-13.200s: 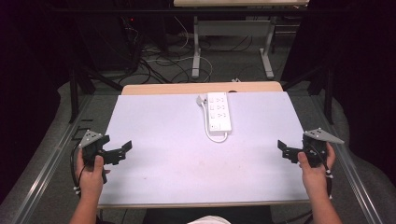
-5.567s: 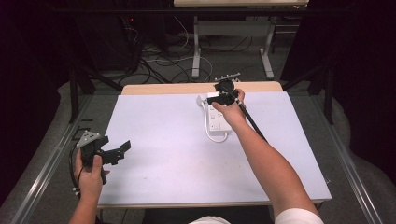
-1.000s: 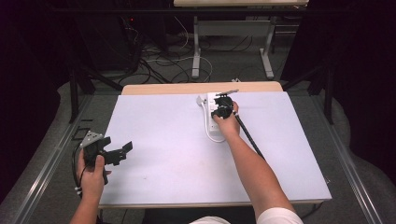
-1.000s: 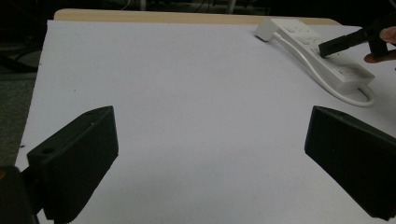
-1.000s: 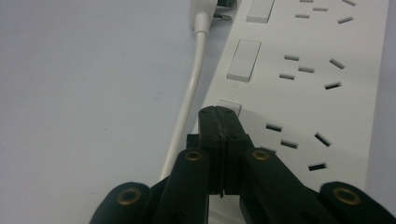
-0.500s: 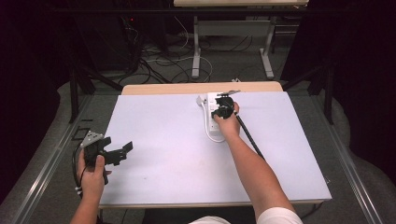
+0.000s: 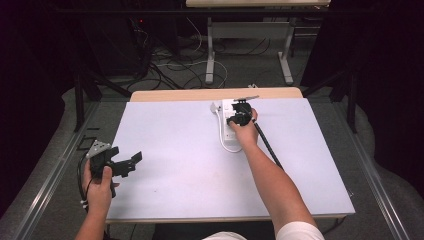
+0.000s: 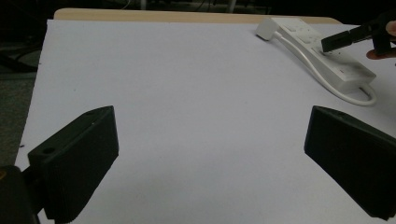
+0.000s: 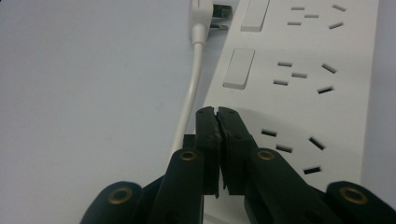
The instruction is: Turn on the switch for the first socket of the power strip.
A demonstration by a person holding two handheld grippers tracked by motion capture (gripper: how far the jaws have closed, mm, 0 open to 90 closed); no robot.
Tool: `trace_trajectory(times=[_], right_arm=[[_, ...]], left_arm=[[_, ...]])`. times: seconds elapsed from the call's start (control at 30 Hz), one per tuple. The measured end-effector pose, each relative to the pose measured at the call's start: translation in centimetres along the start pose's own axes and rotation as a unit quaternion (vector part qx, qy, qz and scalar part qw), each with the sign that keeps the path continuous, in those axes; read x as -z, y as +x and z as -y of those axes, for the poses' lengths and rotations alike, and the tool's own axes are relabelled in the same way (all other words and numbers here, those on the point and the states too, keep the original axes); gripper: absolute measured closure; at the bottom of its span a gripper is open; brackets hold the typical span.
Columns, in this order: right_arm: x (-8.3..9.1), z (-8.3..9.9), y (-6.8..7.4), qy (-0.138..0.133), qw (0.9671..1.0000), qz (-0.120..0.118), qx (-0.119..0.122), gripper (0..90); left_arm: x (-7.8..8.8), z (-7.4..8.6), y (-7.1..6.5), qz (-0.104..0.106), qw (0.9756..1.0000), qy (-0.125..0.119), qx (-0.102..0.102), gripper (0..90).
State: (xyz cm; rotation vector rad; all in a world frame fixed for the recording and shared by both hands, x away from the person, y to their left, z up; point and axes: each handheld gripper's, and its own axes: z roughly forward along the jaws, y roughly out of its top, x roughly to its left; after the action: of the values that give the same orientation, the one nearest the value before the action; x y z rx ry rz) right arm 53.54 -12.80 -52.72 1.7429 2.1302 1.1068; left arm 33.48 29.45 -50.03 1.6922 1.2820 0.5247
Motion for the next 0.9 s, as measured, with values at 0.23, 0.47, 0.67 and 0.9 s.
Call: trace_trajectory(times=[0.23, 0.47, 0.67, 0.9], right_arm=[[0.4, -0.2, -0.3, -0.004, 1.0000, 0.007, -0.003, 82.7], [0.8, -0.5, -0.7, -0.014, 0.9999, 0.009, 0.002, 76.4], [1.1, -0.8, -1.2, -0.013, 0.9998, 0.013, 0.004, 64.9], [1.4, -1.0, -1.5, -0.014, 0.9995, 0.021, 0.017, 55.3]], left_arm=[[0.0, 0.0, 0.0, -0.001, 1.0000, 0.000, 0.000, 2.9], [0.0, 0.0, 0.0, -0.002, 1.0000, -0.002, 0.001, 3.0], [0.0, 0.0, 0.0, -0.002, 1.0000, 0.000, 0.000, 3.1], [-0.1, 0.1, -0.1, -0.002, 1.0000, 0.000, -0.001, 3.1]])
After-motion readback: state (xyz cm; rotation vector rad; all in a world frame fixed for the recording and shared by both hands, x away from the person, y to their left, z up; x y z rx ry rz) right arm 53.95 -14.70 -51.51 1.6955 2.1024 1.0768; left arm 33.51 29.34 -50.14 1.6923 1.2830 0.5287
